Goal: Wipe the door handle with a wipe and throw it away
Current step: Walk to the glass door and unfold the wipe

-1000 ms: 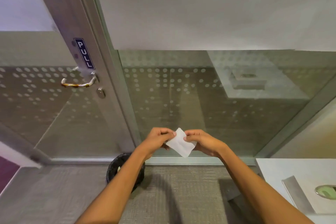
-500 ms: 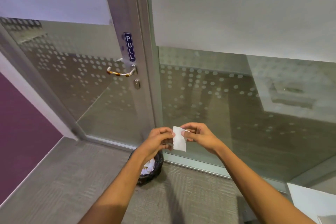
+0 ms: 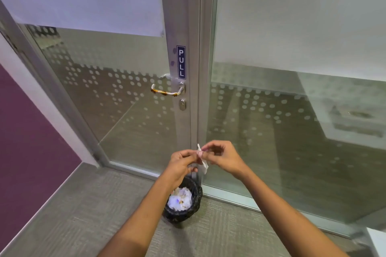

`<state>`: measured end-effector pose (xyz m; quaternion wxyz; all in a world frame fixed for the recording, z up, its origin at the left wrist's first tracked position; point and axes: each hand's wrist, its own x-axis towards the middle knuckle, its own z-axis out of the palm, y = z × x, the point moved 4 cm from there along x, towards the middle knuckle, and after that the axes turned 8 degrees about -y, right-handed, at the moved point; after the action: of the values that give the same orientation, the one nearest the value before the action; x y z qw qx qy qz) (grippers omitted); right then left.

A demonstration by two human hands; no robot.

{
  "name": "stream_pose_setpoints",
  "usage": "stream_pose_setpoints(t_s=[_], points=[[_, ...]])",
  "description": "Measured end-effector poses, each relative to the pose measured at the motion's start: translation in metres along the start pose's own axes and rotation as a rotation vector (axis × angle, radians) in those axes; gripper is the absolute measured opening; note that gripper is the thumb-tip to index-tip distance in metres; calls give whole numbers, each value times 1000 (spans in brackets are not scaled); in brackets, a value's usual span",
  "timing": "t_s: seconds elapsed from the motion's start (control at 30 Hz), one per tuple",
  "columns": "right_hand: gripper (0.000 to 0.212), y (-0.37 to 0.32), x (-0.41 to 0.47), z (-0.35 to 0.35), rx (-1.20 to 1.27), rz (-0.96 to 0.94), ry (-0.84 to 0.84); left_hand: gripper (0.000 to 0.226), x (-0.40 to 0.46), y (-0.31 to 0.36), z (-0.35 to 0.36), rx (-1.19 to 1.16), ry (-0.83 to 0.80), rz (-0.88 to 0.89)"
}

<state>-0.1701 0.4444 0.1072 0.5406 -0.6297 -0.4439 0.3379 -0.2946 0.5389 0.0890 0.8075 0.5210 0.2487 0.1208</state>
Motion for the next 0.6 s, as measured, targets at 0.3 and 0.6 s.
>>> stream_pose_setpoints(t_s=[0.3,0.6], points=[[12,-11,37,58,206,112,76,16,0,31,-74,-48,-46,-18],[4,-21,53,80,509,212,276,20,-5,50,-131,-169,76,-16]])
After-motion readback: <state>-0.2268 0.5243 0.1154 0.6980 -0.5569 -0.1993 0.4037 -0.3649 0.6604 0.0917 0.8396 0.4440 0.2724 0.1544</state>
